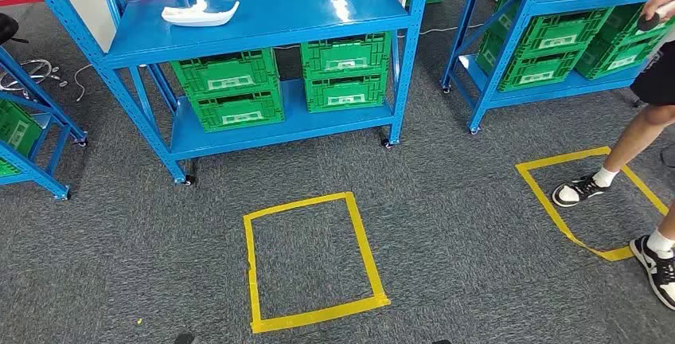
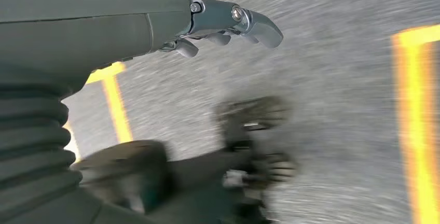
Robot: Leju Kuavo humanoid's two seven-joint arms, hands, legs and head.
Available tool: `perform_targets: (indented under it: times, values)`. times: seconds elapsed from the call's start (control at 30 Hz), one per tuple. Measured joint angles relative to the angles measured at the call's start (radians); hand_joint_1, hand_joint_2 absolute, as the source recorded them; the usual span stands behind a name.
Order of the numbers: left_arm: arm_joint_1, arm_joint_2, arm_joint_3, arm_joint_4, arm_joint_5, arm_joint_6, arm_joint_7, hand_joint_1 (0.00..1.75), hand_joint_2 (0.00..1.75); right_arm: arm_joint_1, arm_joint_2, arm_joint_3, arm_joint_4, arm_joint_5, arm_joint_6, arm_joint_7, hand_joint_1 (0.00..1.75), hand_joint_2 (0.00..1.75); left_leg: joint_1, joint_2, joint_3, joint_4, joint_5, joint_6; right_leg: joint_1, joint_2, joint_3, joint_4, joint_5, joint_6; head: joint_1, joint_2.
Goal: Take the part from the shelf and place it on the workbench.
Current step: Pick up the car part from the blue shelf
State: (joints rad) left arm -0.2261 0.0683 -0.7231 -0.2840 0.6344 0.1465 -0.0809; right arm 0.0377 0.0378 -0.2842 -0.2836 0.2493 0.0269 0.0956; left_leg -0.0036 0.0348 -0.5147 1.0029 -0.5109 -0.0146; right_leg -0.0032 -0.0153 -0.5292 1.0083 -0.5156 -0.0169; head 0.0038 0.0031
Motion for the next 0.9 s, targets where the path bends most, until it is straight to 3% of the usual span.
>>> perform_targets:
  times: [0.03,0.07,0.13,0.27,0.3,0.4,0.47,0.9]
  values:
    - [-0.018,0.002,-0.009,0.0,0.002,-0.001,-0.006,0.0,0.0,-0.002,0.001,-0.004,0.002,0.003,0.0,0.0,0.0,1.16,0.0,0.0,0.0,0.0,0.0,0.0,0.0,0.0,0.0,0.0,0.0,0.0,0.0,0.0]
    - [-0.035,0.003,-0.016,0.0,0.004,-0.001,-0.012,0.0,0.0,-0.004,0.001,-0.007,0.004,0.005,0.0,0.0,0.0,0.87,0.0,0.0,0.0,0.0,0.0,0.0,0.0,0.0,0.0,0.0,0.0,0.0,0.0,0.0]
    - [-0.083,0.008,-0.039,0.0,0.01,-0.002,-0.027,0.0,0.0,-0.008,0.002,-0.017,0.008,0.012,0.0,0.0,0.0,0.0,0.0,0.0,0.0,0.0,0.001,0.0,0.0,0.0,0.0,0.0,0.001,0.0,0.0,0.0]
    - [-0.102,0.009,-0.046,-0.001,0.012,-0.003,-0.032,0.0,0.0,-0.01,0.002,-0.02,0.01,0.014,0.0,0.0,0.0,0.0,0.0,0.0,0.0,0.0,0.001,0.0,0.0,0.0,0.0,0.0,0.001,0.0,0.0,0.0]
    - [-0.132,0.012,-0.057,-0.001,0.013,-0.005,-0.04,0.0,0.0,-0.013,0.003,-0.025,0.012,0.019,0.0,0.0,0.0,0.0,0.0,0.0,0.0,0.0,0.001,0.0,0.0,0.0,0.0,0.0,0.001,0.0,0.0,0.0]
    - [-0.35,0.027,-0.128,-0.011,-0.006,-0.005,-0.09,0.0,0.0,-0.029,0.008,-0.065,0.03,0.048,0.0,0.004,0.0,0.0,0.0,0.0,0.0,0.0,0.003,0.0,0.0,0.001,0.0,0.0,0.003,0.0,0.0,0.0]
    - [-0.454,0.034,-0.16,-0.018,-0.033,0.005,-0.112,0.0,0.0,-0.035,0.011,-0.085,0.039,0.062,0.0,0.007,0.0,0.0,0.0,0.0,0.0,0.001,0.003,0.0,0.0,0.001,0.0,0.0,0.004,0.0,0.0,0.0]
    - [-0.778,0.052,-0.284,-0.048,-0.321,0.154,-0.165,0.0,0.0,-0.056,0.021,-0.158,0.066,0.115,0.0,0.024,0.0,0.0,0.0,0.0,-0.001,0.001,0.003,0.0,0.0,0.001,-0.001,0.0,0.004,0.0,0.0,0.0]
